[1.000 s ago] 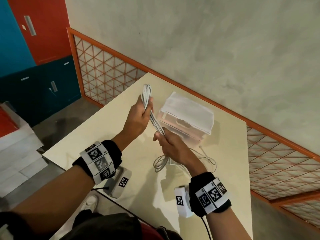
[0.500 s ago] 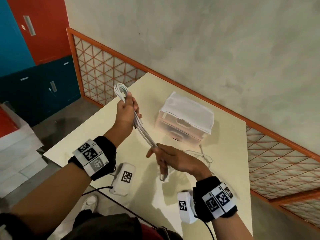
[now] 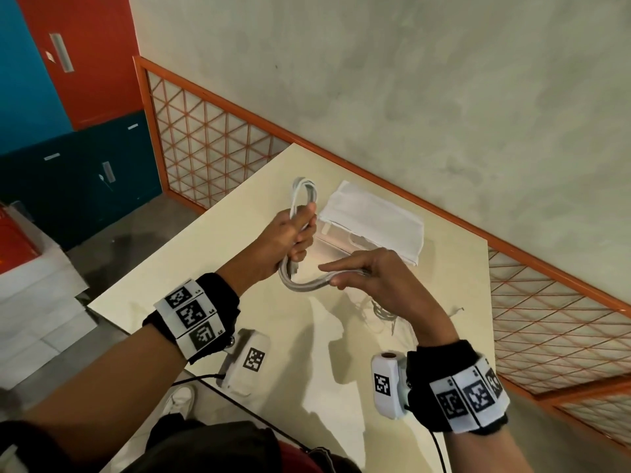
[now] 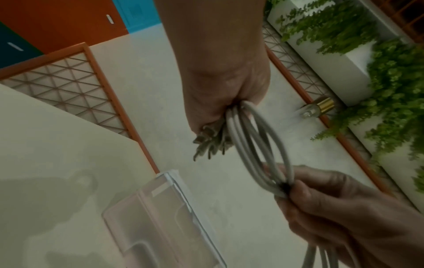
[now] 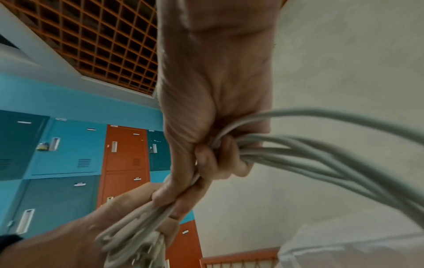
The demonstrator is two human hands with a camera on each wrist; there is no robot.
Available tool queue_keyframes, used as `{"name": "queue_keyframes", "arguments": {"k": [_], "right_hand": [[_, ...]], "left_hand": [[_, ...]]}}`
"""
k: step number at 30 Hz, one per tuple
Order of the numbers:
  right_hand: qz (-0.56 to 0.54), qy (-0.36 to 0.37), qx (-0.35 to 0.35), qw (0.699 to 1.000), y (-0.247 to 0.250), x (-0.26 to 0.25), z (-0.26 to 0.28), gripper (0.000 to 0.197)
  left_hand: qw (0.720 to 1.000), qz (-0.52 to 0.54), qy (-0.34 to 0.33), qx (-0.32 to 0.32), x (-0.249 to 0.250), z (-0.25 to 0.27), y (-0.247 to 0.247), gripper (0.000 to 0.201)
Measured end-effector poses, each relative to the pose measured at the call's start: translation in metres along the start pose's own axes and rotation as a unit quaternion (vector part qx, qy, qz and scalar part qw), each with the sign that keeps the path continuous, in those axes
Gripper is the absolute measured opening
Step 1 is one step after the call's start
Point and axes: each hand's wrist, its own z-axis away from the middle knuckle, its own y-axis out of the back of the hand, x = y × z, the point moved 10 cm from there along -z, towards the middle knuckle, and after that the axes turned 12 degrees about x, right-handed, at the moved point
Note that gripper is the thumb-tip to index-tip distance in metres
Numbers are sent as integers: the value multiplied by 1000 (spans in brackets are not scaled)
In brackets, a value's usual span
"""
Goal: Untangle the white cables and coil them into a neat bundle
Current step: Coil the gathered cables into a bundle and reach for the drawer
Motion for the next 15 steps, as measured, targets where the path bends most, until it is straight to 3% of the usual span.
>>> {"name": "queue_keyframes", "arguments": {"k": [5, 10, 15], "right_hand": [[47, 32, 57, 997, 14, -16, -6, 16], [87, 97, 93, 987, 20, -34, -6, 46], [82, 73, 119, 987, 26, -28, -9, 46]], "left_hand": [[993, -81, -9, -84, -2, 14, -24, 36], [983, -148, -40, -96, 3, 18, -34, 40], [976, -190, -39, -100, 0, 18, -39, 41]]}}
